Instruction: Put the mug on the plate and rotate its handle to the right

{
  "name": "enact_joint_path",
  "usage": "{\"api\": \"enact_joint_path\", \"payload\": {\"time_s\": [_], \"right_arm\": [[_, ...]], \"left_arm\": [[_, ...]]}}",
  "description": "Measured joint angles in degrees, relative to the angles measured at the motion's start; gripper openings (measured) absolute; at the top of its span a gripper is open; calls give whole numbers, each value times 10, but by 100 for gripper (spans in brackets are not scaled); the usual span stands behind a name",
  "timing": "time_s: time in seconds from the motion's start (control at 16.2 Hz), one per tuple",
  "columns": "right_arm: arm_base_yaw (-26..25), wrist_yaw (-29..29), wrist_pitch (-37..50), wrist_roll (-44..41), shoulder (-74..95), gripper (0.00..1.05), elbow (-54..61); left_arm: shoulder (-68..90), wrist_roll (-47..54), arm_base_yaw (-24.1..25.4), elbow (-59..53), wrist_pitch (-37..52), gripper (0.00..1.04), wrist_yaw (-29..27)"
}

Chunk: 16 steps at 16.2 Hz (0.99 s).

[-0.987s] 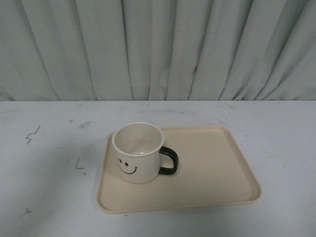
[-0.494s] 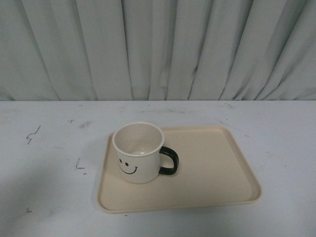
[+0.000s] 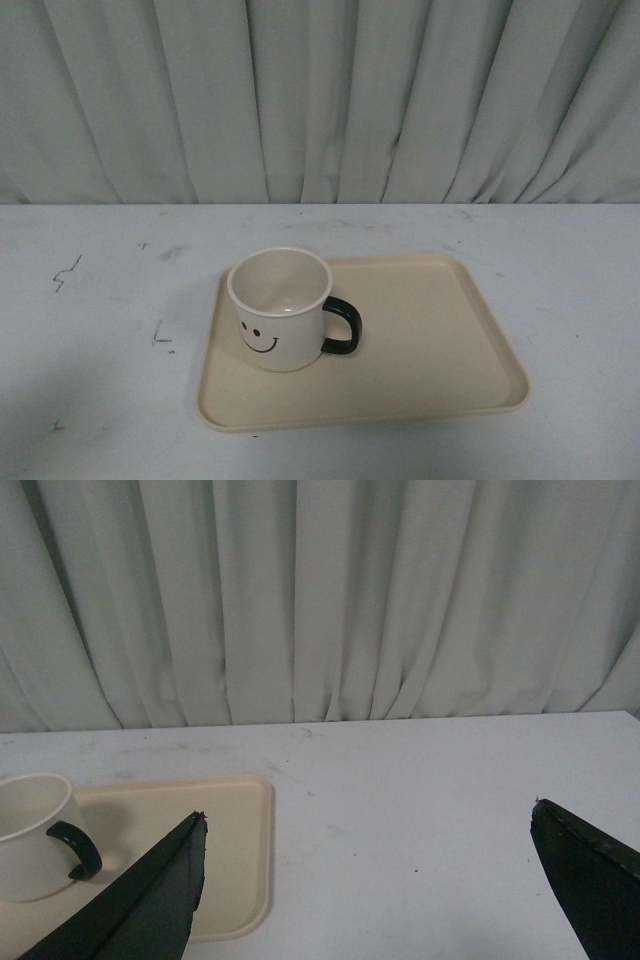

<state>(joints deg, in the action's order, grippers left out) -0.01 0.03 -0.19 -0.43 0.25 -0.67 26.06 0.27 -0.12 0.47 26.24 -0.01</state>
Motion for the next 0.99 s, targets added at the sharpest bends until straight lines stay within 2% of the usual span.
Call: {"api": "enact_joint_path", "payload": {"time_s": [0.37,0.68,0.8,0.99], "right_arm": [[0,0,0,0,0,98,0],[0,0,0,0,0,98,0],[0,0,0,0,0,98,0],[0,0,0,0,0,98,0]], "left_arm": [[-107,0,0,0,-109,2,0],[-161,0,0,0,-161,2,0],[-254,0,0,0,-267,2,0],[-256,0,0,0,-264,2,0]]}}
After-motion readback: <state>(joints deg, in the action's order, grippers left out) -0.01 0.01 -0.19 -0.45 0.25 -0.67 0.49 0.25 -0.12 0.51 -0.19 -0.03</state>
